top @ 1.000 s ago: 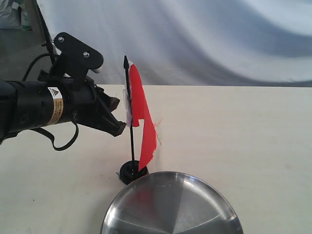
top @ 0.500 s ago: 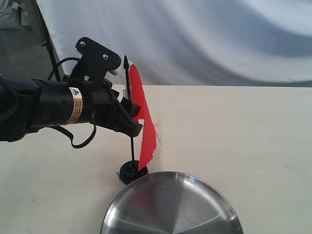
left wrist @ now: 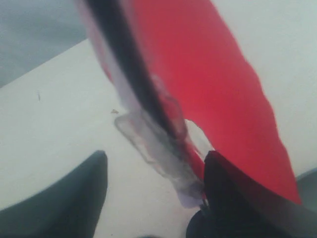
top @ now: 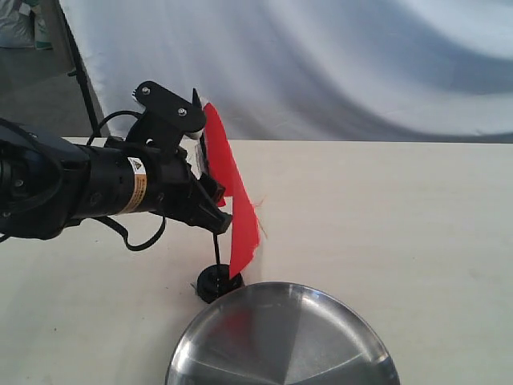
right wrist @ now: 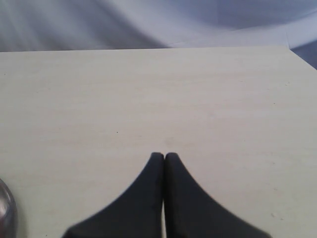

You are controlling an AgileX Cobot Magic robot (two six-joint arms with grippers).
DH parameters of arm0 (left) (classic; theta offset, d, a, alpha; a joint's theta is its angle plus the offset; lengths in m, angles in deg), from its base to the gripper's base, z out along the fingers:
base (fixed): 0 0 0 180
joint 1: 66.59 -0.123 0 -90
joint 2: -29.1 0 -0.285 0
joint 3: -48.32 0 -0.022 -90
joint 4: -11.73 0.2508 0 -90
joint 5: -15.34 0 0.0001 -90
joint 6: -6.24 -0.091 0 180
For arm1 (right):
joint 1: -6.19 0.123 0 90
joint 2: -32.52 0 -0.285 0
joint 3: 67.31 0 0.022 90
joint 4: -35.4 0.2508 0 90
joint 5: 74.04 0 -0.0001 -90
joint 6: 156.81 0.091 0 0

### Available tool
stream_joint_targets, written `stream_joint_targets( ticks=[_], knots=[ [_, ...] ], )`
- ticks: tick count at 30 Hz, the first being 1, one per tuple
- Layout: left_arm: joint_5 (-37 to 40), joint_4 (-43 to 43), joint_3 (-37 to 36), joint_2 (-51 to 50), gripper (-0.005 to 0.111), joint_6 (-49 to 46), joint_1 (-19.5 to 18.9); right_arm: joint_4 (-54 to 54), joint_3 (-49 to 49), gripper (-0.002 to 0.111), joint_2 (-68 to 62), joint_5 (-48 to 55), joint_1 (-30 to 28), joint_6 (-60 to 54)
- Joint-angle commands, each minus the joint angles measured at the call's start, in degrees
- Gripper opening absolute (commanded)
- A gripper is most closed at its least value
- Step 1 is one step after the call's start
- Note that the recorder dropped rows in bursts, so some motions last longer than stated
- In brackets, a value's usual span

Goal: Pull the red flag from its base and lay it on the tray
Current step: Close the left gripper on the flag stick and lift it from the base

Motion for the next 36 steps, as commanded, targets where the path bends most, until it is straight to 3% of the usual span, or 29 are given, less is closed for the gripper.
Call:
stream_joint_targets(
  ticks=[1,8,10,15,25,36],
  knots=[
    [1.0,0.2,1.0,-0.3,0.054,-0.1,0.3,-0.2,0.2,0.0,0.2,0.2,-0.2,-0.2],
    [0.8,0.2,1.4,-0.3,0.051,0.0,0.3,-0.2,0.2,0.0,0.2,0.2,-0.2,-0.2],
    [0.8,0.2,1.4,-0.3,0.04,0.1,0.3,-0.2,0.2,0.0,0.2,0.2,-0.2,-0.2],
    [0.4,0.2,1.4,-0.3,0.0,0.2,0.3,-0.2,0.2,0.0,0.2,0.2,-0.2,-0.2],
    [0.4,0.2,1.4,0.9,0.0,-1.6,0.3,-0.2,0.2,0.0,0.2,0.2,-0.2,-0.2],
    [-1.9,0.2,1.4,14.1,0.0,-2.2,0.3,-0.2,0.2,0.0,0.2,0.2,-0.2,-0.2]
  ],
)
